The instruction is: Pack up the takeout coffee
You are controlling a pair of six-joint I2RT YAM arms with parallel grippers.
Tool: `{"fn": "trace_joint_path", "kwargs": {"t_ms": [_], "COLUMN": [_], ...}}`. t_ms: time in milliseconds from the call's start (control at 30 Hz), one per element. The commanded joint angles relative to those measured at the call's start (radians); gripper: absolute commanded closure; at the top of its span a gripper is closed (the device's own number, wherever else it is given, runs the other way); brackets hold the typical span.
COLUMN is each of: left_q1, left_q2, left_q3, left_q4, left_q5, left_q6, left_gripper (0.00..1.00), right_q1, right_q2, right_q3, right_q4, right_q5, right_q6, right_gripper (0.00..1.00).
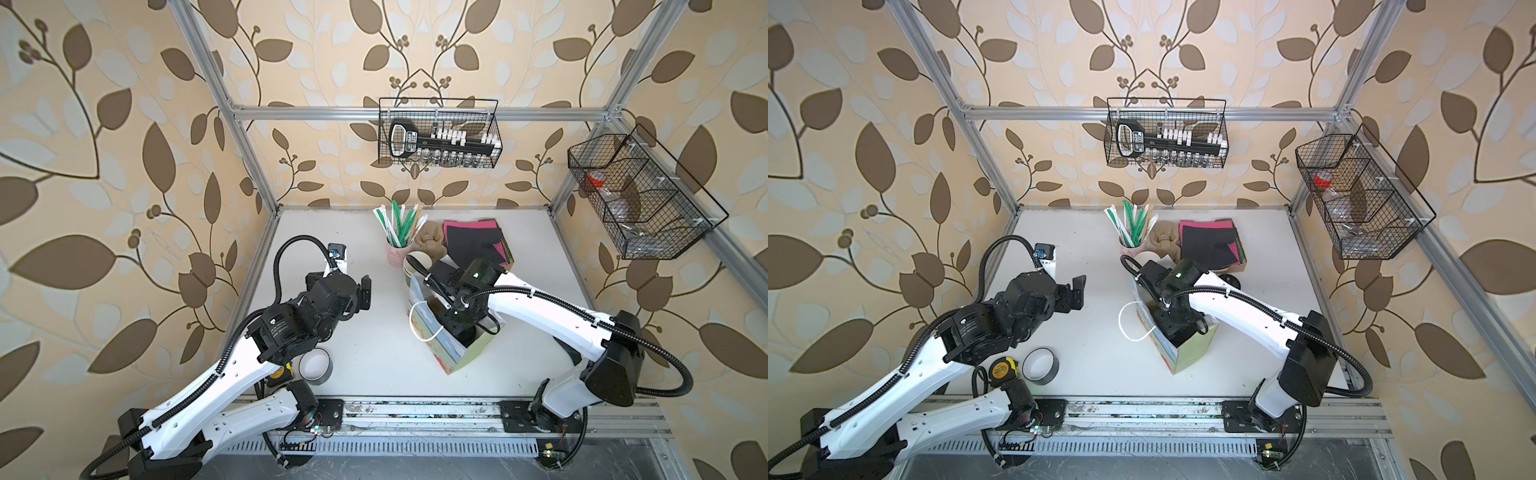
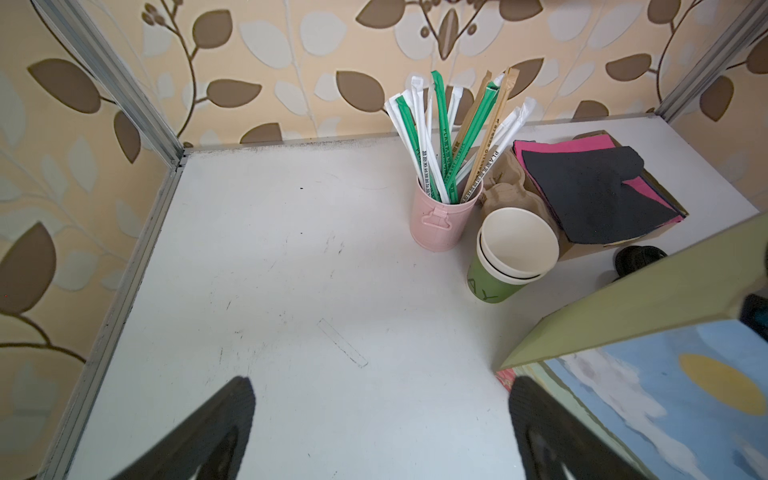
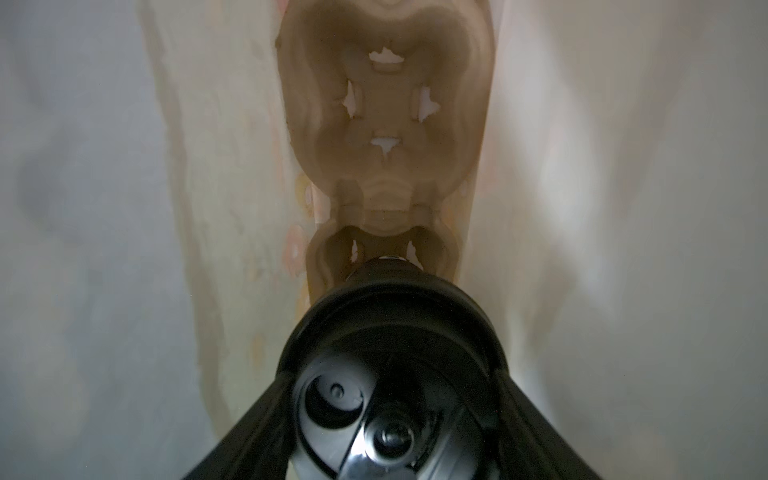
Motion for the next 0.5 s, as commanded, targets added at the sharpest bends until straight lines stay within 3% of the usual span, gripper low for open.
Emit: {"fn": "trace_joint_path", "kwargs": {"t_ms": [0, 467], "left_q1": [0.013, 0.013], "left_q2": [-0.006, -0.004], "left_q3": [-0.01, -0.01], "left_q4": [0.024, 0.025], "left_q5": [-0.008, -0.007], "left_q6": [0.017, 0.021], "left_gripper": [0.03, 0.03], "right_q1": [-0.003, -0.001], "right_q2": [0.011, -0.029], "right_q3": [-0.036, -0.009], "right_q4": [0.01, 0.015], "right_q5": [0.013, 0.072], "right_q6": [-0.011, 0.021], "right_gripper": [0.35, 0.35]}}
